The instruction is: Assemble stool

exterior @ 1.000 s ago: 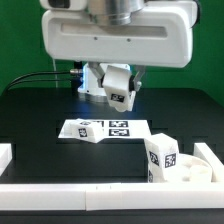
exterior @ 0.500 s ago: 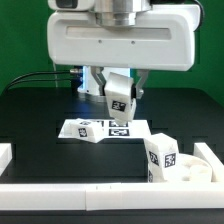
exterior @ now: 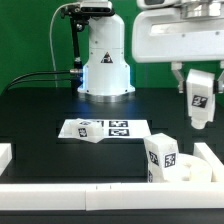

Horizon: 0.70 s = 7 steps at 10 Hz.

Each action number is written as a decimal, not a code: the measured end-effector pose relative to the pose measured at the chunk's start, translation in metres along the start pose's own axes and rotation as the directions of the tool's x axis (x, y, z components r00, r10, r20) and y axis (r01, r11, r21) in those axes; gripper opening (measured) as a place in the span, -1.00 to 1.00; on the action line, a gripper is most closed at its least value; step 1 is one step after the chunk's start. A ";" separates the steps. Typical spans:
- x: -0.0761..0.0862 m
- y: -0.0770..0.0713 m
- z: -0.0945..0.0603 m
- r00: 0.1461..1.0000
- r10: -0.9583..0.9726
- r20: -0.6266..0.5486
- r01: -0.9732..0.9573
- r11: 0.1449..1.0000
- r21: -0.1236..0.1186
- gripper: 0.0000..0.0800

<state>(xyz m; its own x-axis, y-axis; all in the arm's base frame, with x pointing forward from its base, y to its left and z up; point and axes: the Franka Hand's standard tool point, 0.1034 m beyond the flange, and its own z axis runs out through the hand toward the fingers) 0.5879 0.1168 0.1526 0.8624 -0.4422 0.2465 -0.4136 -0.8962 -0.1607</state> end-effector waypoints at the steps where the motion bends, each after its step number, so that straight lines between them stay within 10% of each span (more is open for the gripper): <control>1: -0.008 0.000 0.003 1.000 -0.003 -0.009 0.003 1.000 0.007 -0.19; 4: -0.004 0.005 0.034 0.997 0.002 -0.076 0.000 1.000 0.031 -0.19; 7: 0.014 0.017 0.023 0.995 -0.030 -0.094 0.033 0.999 0.025 -0.19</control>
Offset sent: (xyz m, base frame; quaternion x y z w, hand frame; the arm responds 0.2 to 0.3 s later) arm 0.0180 -0.0003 -0.0369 0.0109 0.0847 -0.0001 0.9963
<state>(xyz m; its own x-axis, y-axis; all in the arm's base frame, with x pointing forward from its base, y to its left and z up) 0.5999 0.0959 0.1309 0.8430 -0.4166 0.3402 -0.3778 -0.9089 -0.1767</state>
